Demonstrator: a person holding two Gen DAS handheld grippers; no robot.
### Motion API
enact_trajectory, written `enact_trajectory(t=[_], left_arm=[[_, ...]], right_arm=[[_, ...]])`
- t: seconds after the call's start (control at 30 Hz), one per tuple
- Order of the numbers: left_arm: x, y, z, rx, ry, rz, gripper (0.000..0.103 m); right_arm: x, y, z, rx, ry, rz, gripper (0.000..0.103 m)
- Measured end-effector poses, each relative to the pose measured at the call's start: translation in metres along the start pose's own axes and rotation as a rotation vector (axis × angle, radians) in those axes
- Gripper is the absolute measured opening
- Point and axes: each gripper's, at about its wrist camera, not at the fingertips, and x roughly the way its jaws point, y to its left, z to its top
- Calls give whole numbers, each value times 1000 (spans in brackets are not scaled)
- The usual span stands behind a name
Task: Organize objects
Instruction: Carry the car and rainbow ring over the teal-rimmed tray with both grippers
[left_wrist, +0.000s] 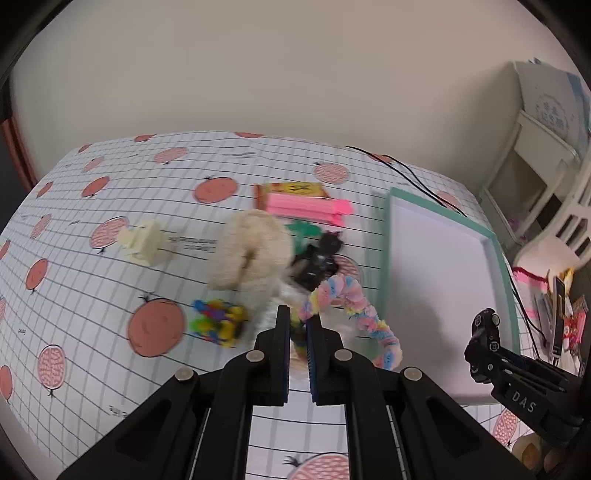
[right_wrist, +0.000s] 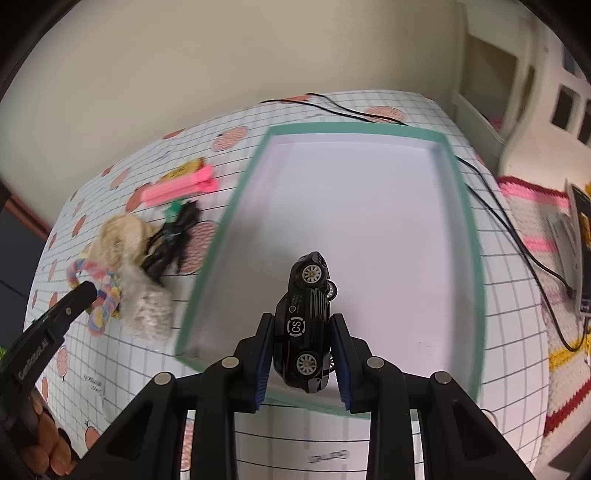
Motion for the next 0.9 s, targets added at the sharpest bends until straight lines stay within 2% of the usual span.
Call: enact_trajectory(t=[0.43,0.63,0.9], left_arm=[[26,-66,-5,85,38,-20,8],[41,-94,-1,161,54,18,8],[68,-112,11,155,81,31,8]], right_arm=[[1,-50,1,79,7,-52,32],[3,-61,2,109,13,-53,32],[7,-66,11,126,-2,-39,32]])
